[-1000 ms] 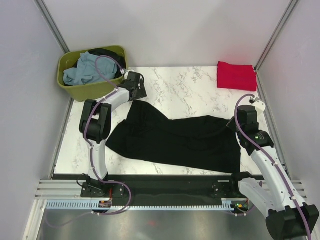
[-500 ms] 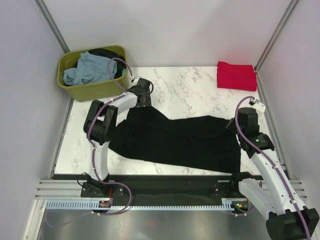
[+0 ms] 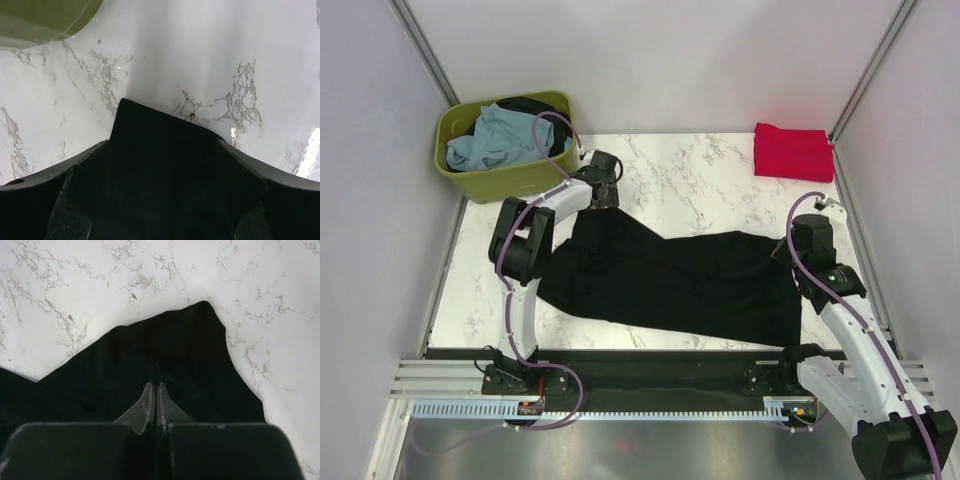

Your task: Fold and stack the t-shirts

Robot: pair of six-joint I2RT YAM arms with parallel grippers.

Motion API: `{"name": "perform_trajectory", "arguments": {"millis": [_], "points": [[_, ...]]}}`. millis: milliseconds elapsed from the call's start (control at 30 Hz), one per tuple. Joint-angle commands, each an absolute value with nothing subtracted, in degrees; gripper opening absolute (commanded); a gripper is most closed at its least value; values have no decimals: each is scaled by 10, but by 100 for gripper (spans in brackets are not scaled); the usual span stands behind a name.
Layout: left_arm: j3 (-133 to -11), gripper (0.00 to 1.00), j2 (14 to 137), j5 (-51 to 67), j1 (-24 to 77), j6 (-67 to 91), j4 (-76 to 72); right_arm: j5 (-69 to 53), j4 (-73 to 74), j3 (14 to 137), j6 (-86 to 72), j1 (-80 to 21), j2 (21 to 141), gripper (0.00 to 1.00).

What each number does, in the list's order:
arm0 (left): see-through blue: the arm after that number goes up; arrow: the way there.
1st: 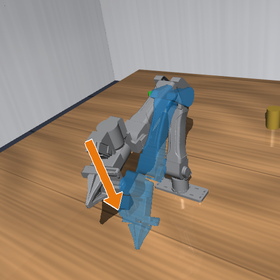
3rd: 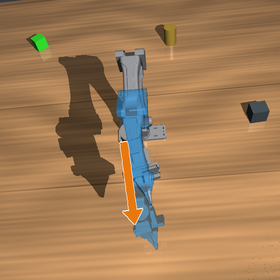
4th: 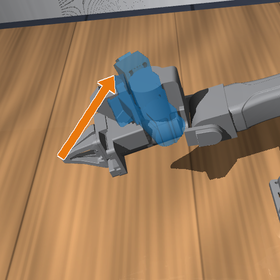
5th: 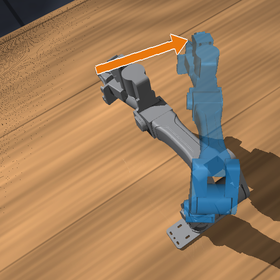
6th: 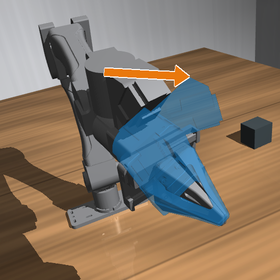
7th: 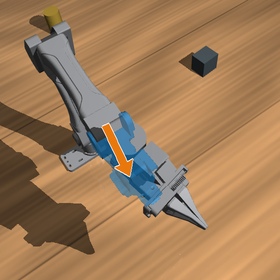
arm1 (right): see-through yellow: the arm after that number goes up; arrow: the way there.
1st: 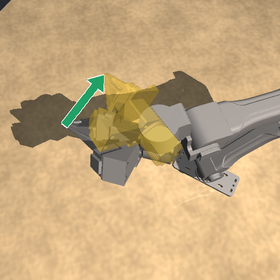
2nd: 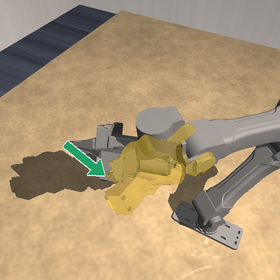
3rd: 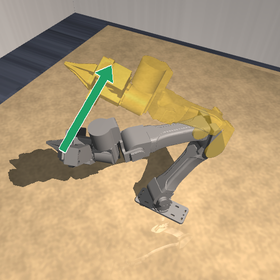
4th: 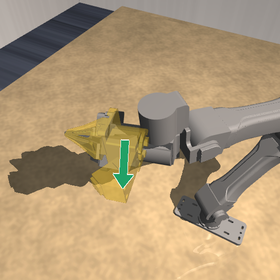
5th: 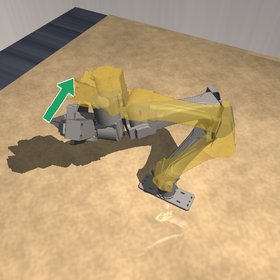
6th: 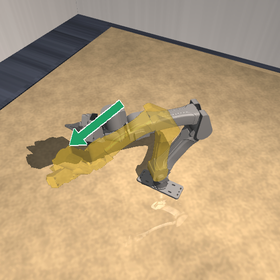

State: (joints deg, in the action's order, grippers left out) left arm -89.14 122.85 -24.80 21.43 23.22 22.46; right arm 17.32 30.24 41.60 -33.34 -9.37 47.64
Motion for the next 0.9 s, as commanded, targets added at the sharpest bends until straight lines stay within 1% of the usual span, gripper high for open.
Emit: {"name": "perform_trajectory", "arguments": {"millis": [0,200,267,400,500,533,600,633,667,700,767,867], "points": [[-907,90,1247,-244,205,226,229,162,276,411,-326,-92,483,0],[-888,89,1229,-198,179,243,192,170,272,405,-323,-91,485,0],[-894,87,1234,-168,165,254,192,167,271,403,-323,-92,488,0],[-896,81,1248,-158,159,259,194,161,265,398,-324,-92,492,0],[-896,68,1247,-156,159,263,193,163,265,397,-321,-91,495,0],[-896,58,1248,-153,159,263,193,163,265,397,-322,-92,496,0],[-896,46,1249,-149,159,263,193,163,265,397,-323,-91,497,0],[-894,37,1247,-146,159,263,192,162,265,397,-322,-92,497,0],[-892,33,1245,-145,159,264,192,162,264,396,-322,-92,496,0],[-890,26,1244,-143,160,264,193,161,264,396,-322,-92,496,0],[-883,22,1231,-144,161,264,193,161,262,398,-320,-91,497,0],[-875,4,1199,-148,163,263,195,164,252,403,-310,-92,507,0]]}}
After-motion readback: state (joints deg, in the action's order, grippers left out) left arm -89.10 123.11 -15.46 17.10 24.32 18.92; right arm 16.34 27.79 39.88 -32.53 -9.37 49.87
